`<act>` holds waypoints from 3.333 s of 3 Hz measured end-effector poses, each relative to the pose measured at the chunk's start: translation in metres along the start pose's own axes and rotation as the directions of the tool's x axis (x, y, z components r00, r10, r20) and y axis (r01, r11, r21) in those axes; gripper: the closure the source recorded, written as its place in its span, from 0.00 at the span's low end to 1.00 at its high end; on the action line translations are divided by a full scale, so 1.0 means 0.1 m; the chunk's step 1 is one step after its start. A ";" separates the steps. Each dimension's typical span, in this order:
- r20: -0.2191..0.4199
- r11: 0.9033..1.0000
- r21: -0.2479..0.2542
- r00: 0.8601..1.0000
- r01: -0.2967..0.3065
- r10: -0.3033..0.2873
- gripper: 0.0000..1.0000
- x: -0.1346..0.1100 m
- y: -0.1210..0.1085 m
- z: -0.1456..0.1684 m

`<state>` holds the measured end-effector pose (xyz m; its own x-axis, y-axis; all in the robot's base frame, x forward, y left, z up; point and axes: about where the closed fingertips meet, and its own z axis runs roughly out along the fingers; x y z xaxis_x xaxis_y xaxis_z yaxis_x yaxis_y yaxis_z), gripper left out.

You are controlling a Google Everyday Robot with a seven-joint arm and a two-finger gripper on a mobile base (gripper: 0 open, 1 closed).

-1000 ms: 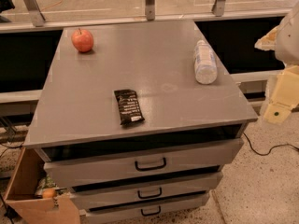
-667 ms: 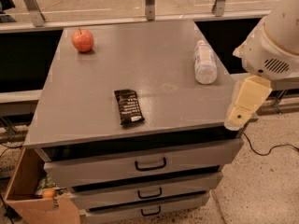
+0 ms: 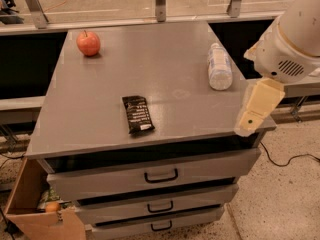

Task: Pick rxbar chocolate

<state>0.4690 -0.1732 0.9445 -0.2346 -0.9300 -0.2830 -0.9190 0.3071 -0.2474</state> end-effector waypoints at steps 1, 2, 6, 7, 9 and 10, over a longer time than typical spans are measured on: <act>0.090 0.999 -0.020 0.996 -0.028 0.030 0.00 -0.35 -0.04 0.25; 0.168 0.997 -0.043 0.983 -0.069 0.076 0.00 -0.69 -0.02 0.44; 0.284 0.982 -0.139 0.945 -0.125 0.160 0.00 -1.52 0.23 1.38; 0.303 0.980 -0.160 0.939 -0.120 0.164 0.00 -1.73 0.29 1.58; 0.330 0.976 -0.179 0.927 -0.124 0.178 0.43 -1.96 0.38 1.80; 0.331 0.976 -0.178 0.926 -0.126 0.181 0.65 -1.96 0.38 1.78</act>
Offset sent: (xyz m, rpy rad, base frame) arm 0.0485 0.1146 -0.0326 0.3047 0.0051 -0.0396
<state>0.5365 0.0565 0.8259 -0.2781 -0.7389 -0.6138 -0.9235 0.3814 -0.0406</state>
